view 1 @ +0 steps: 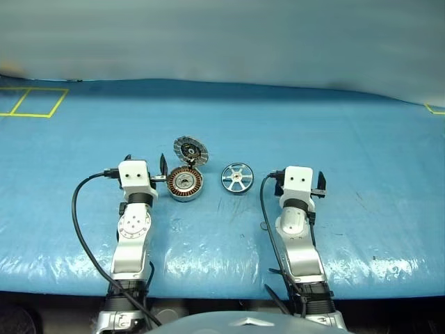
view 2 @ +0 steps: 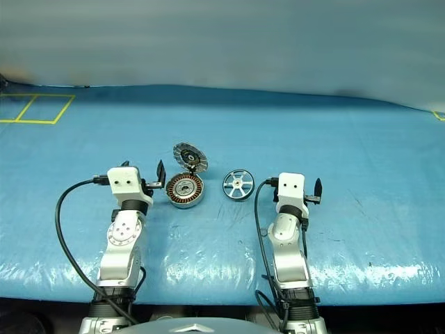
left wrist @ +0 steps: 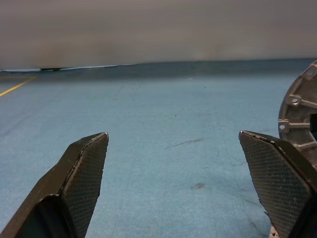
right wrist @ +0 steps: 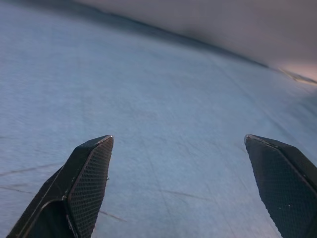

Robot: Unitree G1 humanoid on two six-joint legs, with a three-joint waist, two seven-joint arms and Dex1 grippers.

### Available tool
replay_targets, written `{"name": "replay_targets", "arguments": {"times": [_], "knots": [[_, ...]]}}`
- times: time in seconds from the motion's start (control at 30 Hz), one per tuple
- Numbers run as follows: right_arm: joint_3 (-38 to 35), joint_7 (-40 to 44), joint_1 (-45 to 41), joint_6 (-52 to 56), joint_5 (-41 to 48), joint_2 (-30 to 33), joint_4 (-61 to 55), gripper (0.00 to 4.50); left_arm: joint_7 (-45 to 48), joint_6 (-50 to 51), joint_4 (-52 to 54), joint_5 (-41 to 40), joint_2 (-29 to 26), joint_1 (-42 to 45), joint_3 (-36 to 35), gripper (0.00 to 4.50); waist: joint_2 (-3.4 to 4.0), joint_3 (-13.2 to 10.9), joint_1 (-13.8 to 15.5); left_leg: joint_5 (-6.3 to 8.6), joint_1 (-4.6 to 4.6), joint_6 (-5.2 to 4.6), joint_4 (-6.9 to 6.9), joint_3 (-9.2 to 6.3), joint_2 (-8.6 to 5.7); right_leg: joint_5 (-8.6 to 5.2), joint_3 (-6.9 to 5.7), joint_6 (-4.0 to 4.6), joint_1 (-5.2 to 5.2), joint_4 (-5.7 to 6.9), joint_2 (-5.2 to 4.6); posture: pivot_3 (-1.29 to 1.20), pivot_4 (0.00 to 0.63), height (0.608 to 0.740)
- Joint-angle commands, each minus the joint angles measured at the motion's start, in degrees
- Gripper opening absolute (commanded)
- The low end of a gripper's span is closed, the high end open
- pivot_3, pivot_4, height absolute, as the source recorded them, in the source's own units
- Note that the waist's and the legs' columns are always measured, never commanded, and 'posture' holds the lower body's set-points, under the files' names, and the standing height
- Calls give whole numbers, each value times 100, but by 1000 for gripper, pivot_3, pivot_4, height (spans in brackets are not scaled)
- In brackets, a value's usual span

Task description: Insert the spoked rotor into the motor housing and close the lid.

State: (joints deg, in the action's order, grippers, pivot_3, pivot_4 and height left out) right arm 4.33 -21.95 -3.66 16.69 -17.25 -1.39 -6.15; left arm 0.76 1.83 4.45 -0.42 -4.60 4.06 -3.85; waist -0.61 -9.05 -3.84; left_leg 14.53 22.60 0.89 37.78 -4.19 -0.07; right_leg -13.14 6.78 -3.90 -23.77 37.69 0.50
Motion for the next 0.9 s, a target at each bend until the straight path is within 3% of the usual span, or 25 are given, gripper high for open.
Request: {"name": "replay_targets", "arguments": {"times": [0.03, 0.27, 0.43, 0.63, 0.9], "knots": [[120, 1303, -273, -532, 482, 591, -644, 4460, 1108, 176, 326, -774, -532, 308, -128, 4488, 0, -2, -6, 0, 0, 0, 0, 0, 0, 0, 0, 0, 0, -1, 0, 0, 150, 740], [160, 3888, -355, -151, 1829, 1862, -1112, 4460, 3561, 695, 630, -1726, -2058, 205, 233, 4488, 1, -4, -29, 0, -2, -1, -14, -7, 2, -5, -4, 8, 0, -1, 3, 0, 150, 740], [123, 5058, -178, 360, 2483, 2586, -1368, 4460, 4309, 823, 685, -1884, -2566, 106, 392, 4488, 1, -8, -5, 2, -1, -4, -19, -10, 3, -9, -7, 14, 0, -5, -1, 0, 150, 740], [169, 5698, 130, 778, 2807, 3063, -1711, 4460, 4659, 1111, 836, -1979, -2750, -67, 503, 4488, -2, -12, 4, 2, -3, -4, -14, -9, 6, -11, -8, 12, 1, -4, 1, 0, 150, 740], [180, 5773, 214, 806, 2756, 3134, -1833, 4460, 4727, 1341, 925, -1970, -2755, -138, 476, 4488, -6, -16, 11, 2, -2, -4, -7, -5, 10, -10, -7, 10, 1, -2, 0, 0, 150, 740]]}}
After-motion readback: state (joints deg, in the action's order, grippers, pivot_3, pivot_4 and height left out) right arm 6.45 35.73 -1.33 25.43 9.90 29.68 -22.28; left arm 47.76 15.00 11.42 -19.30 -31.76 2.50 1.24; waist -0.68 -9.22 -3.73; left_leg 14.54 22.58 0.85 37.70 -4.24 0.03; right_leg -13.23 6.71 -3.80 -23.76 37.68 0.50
